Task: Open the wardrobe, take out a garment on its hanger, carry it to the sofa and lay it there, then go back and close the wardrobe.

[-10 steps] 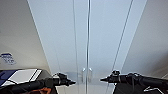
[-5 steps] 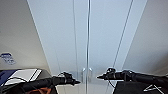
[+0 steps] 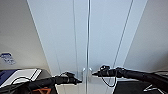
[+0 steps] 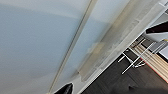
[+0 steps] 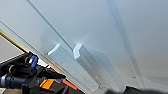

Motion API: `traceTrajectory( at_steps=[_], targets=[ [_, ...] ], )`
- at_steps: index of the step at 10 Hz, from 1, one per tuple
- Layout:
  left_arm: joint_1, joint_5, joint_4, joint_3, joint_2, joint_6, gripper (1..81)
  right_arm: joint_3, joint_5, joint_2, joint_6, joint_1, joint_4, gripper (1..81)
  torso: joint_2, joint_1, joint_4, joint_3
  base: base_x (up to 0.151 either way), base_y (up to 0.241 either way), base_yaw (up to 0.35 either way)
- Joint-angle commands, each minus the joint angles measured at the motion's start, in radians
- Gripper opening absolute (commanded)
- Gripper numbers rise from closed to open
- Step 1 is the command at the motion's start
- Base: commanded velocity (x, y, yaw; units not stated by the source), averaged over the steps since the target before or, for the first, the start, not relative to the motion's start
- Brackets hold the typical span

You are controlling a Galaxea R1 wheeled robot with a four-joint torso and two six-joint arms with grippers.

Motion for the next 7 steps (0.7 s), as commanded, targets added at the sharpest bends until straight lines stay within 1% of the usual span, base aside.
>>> traceTrajectory(
  at_steps=[1, 7],
  targets=[
    [-0.164, 0.02, -0.01, -0.021, 0.026, -0.001, 81.1, -0.028, -0.004, 0.034, 0.003, 0.169, -0.004, 81.1, 0.0, 0.0, 0.0, 0.0, 0.0, 0.0, 0.0],
    [-0.188, 0.02, -0.004, -0.147, 0.14, -0.001, 81.1, -0.151, -0.004, 0.13, 0.0, 0.184, -0.007, 81.1, 0.001, 0.0, 0.0, 0.0, 0.0, 0.0, 0.0]
  ],
)
